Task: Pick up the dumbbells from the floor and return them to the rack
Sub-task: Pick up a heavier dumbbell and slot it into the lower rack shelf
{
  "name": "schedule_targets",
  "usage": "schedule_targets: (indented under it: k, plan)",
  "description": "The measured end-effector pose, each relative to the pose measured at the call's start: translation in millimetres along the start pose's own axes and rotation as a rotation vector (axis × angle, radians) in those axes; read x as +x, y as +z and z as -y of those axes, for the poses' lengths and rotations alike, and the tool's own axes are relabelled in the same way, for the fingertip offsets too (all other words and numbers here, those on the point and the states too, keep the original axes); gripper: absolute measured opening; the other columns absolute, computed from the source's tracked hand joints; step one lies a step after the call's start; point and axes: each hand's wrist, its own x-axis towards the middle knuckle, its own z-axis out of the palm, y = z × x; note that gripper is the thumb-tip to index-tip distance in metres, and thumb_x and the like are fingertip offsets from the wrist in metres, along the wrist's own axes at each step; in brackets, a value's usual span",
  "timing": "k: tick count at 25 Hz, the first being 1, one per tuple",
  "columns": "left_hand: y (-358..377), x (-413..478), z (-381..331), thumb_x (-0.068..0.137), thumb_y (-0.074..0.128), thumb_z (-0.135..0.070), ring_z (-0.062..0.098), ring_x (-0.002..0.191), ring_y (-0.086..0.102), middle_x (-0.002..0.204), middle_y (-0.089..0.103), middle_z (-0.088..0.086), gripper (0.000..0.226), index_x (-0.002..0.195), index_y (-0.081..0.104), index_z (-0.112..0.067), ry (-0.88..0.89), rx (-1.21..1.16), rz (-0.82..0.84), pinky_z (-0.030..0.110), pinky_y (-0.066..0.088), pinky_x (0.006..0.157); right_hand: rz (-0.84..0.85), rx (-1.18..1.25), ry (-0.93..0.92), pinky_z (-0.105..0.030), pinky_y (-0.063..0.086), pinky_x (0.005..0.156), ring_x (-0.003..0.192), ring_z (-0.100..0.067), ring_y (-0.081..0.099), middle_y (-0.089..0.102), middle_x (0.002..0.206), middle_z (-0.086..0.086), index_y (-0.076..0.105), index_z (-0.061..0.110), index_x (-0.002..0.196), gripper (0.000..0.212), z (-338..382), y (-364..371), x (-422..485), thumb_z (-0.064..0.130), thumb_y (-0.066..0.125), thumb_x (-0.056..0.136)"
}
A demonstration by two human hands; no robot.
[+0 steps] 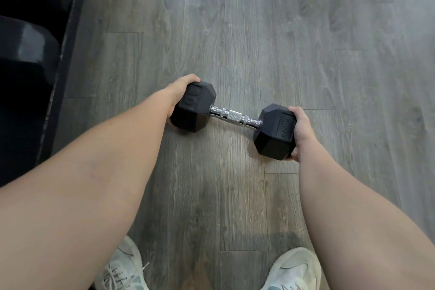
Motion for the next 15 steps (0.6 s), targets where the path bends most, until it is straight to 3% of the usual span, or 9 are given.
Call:
schedule_targets:
  k: [3, 10, 13, 15]
  plan:
    - [1, 3, 1, 0.068, 0.065, -0.062, 0.023, 0.061, 0.065, 0.073, 0.069, 0.001, 0.037, 0.076, 0.064, -0.026, 0.018, -0.017, -0.006, 0.033, 0.047, 0.062, -0.017, 0.017, -0.015, -0.060, 0.057, 0.071, 0.092, -0.032, 0.072, 0.078, 0.105, -0.007, 0.073, 0.025, 0.109, 0.063, 0, 2, -4, 0.064, 0.068, 0.060]
    - [2, -7, 5, 0.056, 0.068, -0.062, 0.029, 0.083, 0.066, 0.076, 0.073, 0.002, 0.038, 0.069, 0.065, -0.026, -0.051, -0.033, -0.037, 0.047, 0.042, 0.083, -0.021, 0.038, -0.047, -0.059, 0.056, 0.075, 0.095, -0.032, 0.072, 0.076, 0.110, -0.008, 0.070, 0.023, 0.117, 0.073, -1, 2, -3, 0.062, 0.070, 0.055]
    - [-4, -15, 18, 0.054, 0.068, -0.060, 0.029, 0.080, 0.065, 0.064, 0.073, 0.002, 0.038, 0.053, 0.066, -0.023, -0.082, -0.062, -0.041, 0.046, 0.041, 0.080, -0.002, 0.041, -0.033, -0.059, 0.053, 0.082, 0.100, -0.033, 0.071, 0.074, 0.116, -0.008, 0.067, 0.023, 0.123, 0.078, -6, 5, -7, 0.059, 0.072, 0.054]
    - [-12, -22, 29, 0.052, 0.069, -0.060, 0.029, 0.080, 0.065, 0.066, 0.073, 0.003, 0.037, 0.060, 0.066, -0.024, -0.121, -0.078, -0.074, 0.046, 0.041, 0.080, 0.003, 0.052, -0.007, -0.058, 0.053, 0.083, 0.101, -0.033, 0.070, 0.073, 0.118, -0.009, 0.065, 0.022, 0.125, 0.081, -14, 10, -16, 0.057, 0.073, 0.053]
